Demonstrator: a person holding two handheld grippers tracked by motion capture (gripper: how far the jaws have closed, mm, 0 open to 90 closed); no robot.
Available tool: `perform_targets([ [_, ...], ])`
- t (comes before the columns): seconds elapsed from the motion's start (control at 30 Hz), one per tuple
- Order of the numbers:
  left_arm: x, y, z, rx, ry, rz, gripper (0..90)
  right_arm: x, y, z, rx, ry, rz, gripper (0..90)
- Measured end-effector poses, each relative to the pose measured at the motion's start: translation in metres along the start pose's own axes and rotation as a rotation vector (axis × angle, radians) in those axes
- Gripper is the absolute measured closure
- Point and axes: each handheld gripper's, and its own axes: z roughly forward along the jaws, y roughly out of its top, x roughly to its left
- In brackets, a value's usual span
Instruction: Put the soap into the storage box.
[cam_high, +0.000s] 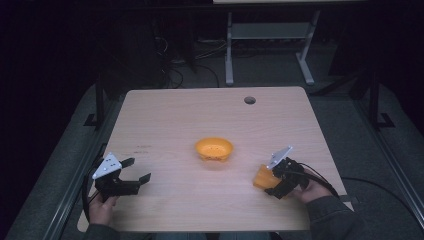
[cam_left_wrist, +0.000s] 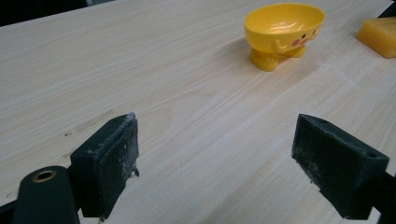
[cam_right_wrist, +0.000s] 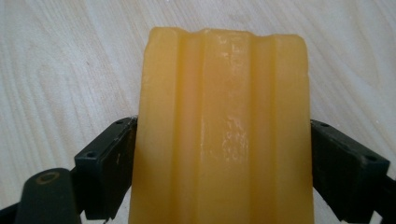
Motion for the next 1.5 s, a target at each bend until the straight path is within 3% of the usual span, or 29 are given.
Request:
perform_targets([
  [1.13,0.001,0.0,-0.0014,-0.008,0.003,-0.003,14.1,0.0008,0.0001,0.0012,0.009,0.0,-0.018,20.5],
  [1.5,0.0008,-0.0001,-0.0015,-0.009,0.004,-0.007,14.1,0.0004,0.0026,-0.0061,-0.028,0.009,-0.019,20.5],
])
